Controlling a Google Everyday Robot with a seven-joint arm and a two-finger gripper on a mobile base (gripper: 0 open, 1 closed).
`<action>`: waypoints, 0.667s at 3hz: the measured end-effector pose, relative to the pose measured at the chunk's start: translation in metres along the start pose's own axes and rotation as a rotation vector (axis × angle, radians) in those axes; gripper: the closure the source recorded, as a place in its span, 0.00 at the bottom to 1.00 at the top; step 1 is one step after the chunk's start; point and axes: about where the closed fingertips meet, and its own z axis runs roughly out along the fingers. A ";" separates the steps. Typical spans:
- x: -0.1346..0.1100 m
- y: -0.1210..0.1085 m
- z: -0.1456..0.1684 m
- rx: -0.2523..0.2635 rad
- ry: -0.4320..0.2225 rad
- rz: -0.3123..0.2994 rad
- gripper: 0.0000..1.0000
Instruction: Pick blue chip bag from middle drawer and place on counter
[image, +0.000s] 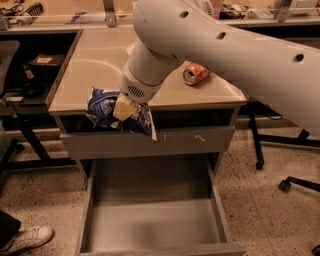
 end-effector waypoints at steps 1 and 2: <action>-0.018 -0.026 0.001 0.005 -0.003 -0.008 1.00; -0.051 -0.064 -0.001 0.008 -0.024 -0.013 1.00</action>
Offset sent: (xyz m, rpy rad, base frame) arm 0.1253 0.0523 0.0752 0.0585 -0.0402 0.0162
